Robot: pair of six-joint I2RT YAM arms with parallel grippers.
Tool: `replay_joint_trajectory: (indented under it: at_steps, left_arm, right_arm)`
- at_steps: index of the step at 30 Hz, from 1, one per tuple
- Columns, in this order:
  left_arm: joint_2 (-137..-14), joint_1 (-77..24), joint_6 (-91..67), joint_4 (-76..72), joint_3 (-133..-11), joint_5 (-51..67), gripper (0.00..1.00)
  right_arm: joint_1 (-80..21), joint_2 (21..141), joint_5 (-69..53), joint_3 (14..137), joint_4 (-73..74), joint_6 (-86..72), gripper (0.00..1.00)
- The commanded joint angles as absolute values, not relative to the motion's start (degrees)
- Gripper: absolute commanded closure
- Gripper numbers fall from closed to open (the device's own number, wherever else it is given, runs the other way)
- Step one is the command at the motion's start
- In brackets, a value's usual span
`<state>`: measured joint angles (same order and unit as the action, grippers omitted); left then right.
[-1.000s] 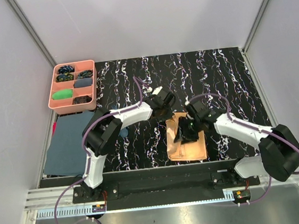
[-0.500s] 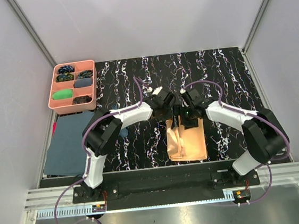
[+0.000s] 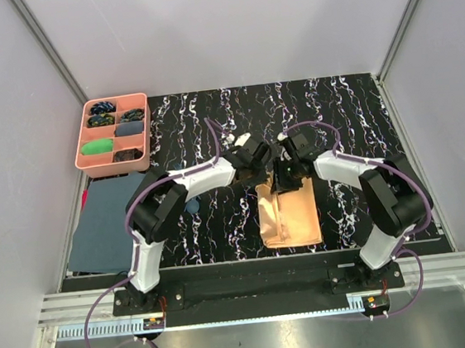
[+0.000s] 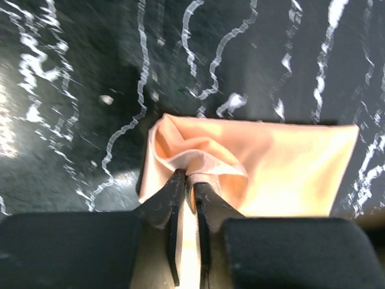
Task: Fold the napkin into a case and place the utensils inside
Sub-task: Fold the lower triangle-folded napkin at the center of the board.
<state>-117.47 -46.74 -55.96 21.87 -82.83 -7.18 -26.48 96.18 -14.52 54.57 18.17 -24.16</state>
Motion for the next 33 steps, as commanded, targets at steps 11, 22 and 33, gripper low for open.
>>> replay_joint_trajectory:
  at_steps: [11,22,33]
  left_arm:
    - [-106.01,-46.50,-51.07,19.52,-80.07,-3.79,0.42]
    - [-108.60,-41.49,-34.64,17.04,-78.47,5.98,0.69]
    - [-119.78,-39.81,-36.12,18.72,-88.32,-1.15,0.91]
  right_arm:
    - [-19.95,98.79,-14.67,57.22,15.20,-23.91,0.92]
    - [-17.75,99.14,-20.48,56.34,12.92,-24.08,0.90]
    - [-16.26,100.90,-28.03,56.08,9.32,-24.87,1.00]
